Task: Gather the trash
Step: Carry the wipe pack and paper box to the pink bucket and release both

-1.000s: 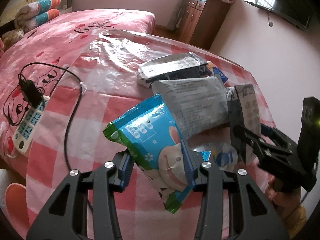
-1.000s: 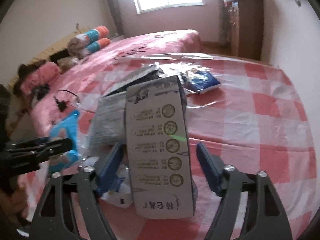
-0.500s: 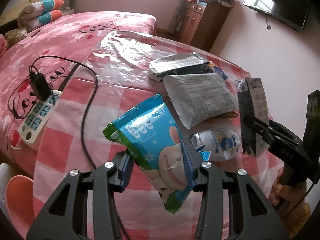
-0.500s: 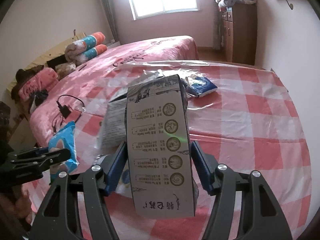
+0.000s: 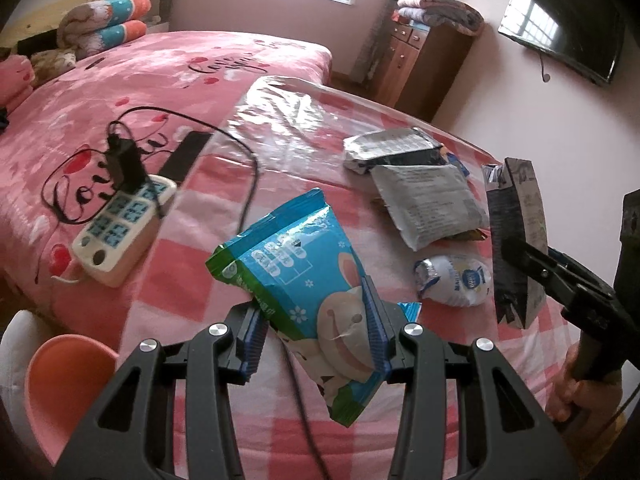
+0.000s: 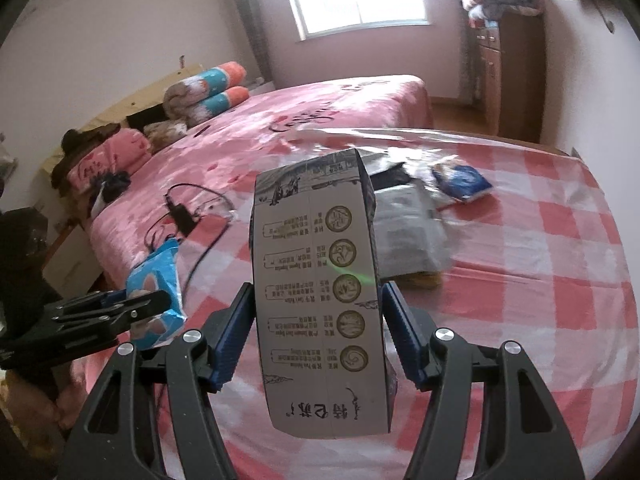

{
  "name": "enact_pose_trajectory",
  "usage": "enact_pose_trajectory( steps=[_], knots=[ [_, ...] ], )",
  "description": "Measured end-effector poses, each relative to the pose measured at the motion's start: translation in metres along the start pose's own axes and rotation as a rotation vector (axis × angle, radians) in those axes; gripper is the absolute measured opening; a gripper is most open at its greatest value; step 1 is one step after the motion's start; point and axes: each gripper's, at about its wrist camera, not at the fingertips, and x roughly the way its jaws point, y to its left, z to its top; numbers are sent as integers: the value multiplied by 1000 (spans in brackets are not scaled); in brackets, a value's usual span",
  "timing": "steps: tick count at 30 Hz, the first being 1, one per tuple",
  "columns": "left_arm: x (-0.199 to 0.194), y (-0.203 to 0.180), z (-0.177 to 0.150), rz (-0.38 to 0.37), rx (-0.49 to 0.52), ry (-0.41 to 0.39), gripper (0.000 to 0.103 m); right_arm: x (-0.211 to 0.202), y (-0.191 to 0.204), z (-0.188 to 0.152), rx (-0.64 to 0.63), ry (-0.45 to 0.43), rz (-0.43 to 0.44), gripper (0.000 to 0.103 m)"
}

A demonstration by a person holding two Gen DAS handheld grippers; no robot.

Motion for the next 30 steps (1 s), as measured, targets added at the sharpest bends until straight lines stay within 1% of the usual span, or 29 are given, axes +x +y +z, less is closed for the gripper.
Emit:
enact_pose_trajectory(
  steps=[5, 12, 17, 21, 30],
  knots=[
    [-18, 20, -3, 10, -35, -26, 45, 4, 28, 2, -41, 11, 45, 65],
    [-38, 52, -11, 45, -72, -41, 45, 15, 78, 0, -108, 48, 123, 65],
    [-49, 78, -24, 89, -108, -39, 45, 26, 119, -4, -166, 85, 187, 65],
    [-58, 108, -37, 136, -158, -29, 45, 36, 155, -12, -223, 122, 241, 65],
    [-64, 170, -71, 232, -254, 12, 45, 56, 228, -31, -358, 193, 340, 65]
  ],
)
